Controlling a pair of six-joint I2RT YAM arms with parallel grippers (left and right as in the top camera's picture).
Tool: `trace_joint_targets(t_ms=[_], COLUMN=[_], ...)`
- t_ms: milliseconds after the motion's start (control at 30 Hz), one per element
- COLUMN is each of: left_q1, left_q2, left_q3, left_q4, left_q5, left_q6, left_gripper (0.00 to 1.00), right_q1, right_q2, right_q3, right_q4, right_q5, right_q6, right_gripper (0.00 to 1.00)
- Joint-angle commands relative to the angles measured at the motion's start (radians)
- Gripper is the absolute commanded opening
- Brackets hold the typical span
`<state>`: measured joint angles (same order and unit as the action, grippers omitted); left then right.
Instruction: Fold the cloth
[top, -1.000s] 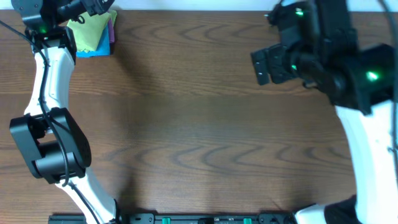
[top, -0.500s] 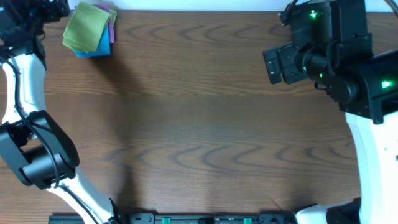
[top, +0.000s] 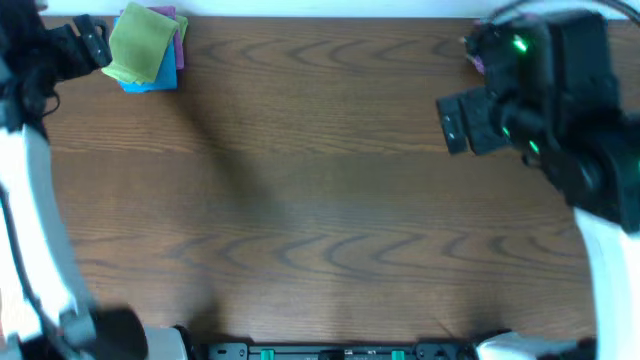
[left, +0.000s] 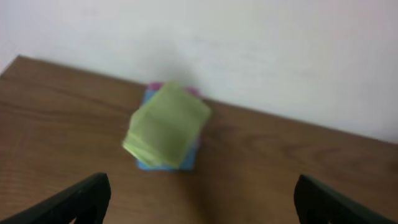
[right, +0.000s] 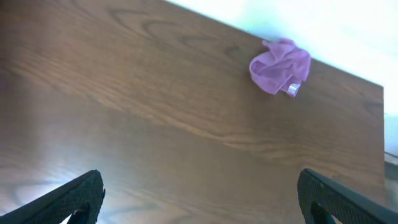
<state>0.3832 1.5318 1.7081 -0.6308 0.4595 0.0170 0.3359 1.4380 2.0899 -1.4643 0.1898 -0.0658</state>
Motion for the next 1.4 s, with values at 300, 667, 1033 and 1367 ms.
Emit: trace_joint_targets(t_ms=[300, 667, 1033, 1367], left_q1=[-0.413, -0.436, -0.436, -0.436], left_q2=[-0.627, -1.250, -1.271, -1.271], left_q3=[-0.089, -0.696, -0.858, -0.858], left_q4=[-0.512, -0.421, -0.326, -0.499], left_q5=[-0.336, -0.393, -0.333, -0.332], left_q6=[-0.107, -0.242, -0.291, -0.291], left_gripper=[0.96, 0.96, 0.95, 0.96], right_q1=[-0.005, -0.005, -0.005, -0.005], right_q2=[-0.660, -1.166, -1.170, -1.170], right_q3=[-0.702, -1.051, -1.132, -1.132], right_q4=[0.152, 0.216, 0.418, 0.290], right_q5=[-0.198, -0.262, -0.284, -0.284], right_q6=[0.164, 0.185, 0.192, 0.192], right_gripper=[0.98, 0.99, 0.99, 0.99])
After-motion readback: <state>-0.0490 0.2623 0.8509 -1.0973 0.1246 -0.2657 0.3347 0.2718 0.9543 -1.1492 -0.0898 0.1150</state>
